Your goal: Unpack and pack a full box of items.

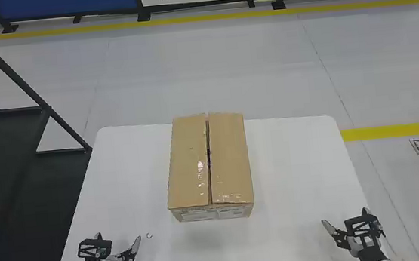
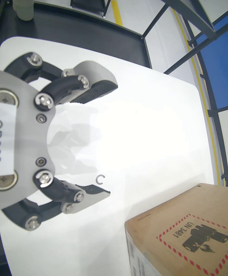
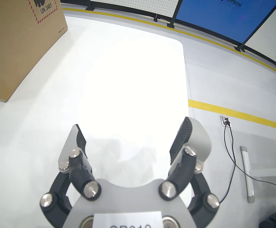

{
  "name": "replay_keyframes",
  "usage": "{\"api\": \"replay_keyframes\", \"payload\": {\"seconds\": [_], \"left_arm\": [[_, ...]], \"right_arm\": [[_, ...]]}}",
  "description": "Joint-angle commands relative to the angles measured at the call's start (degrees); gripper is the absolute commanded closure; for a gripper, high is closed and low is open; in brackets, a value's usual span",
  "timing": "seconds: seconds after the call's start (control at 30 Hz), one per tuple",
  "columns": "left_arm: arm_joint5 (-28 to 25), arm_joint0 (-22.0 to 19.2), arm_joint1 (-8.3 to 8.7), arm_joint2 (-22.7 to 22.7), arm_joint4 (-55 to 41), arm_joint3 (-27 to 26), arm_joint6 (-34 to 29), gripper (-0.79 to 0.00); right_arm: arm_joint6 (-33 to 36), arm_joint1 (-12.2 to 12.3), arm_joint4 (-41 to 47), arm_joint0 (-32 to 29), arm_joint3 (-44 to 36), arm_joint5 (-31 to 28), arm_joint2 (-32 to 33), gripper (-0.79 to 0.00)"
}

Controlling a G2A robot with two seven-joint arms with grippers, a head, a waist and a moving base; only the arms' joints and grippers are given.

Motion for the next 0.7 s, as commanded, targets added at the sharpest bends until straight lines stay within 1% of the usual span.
{"api": "replay_keyframes", "payload": {"seconds": [0.0,0.33,0.4,0.43,0.47,0.53,0.67], "left_arm": [[0.0,0.0,0.0,0.0,0.0,0.0,0.0,-0.784],[0.0,0.0,0.0,0.0,0.0,0.0,0.0,-0.784],[-2.07,-0.33,0.08,-0.21,0.15,-0.05,1.81,-0.785],[-2.1,-0.27,0.08,-0.52,0.41,0.67,3.1,-0.785],[-2.44,-0.28,0.01,-0.42,-0.43,0.89,3.23,-0.785],[-4.92,-0.76,0.08,-0.66,-1.03,0.74,3.94,-0.785],[-6.51,-1.65,0.02,-1.08,-2.61,1.12,5.53,-0.785]], "right_arm": [[0.0,0.0,0.0,0.0,0.0,0.0,0.0,-0.784],[0.0,0.0,0.0,0.0,0.0,0.0,0.0,-0.784],[-0.09,0.03,-0.57,0.22,-0.28,-0.95,-0.05,-0.785],[-0.32,0.06,-1.13,0.35,-0.55,-1.44,0.05,-0.785],[-0.57,0.07,-1.55,0.42,-0.83,-1.7,0.11,-0.785],[-0.87,0.11,-2.98,0.47,-1.61,-2.49,-0.01,-0.785],[-3.22,0.17,-5.24,0.14,-3.32,-4.42,-0.33,-0.785]]}}
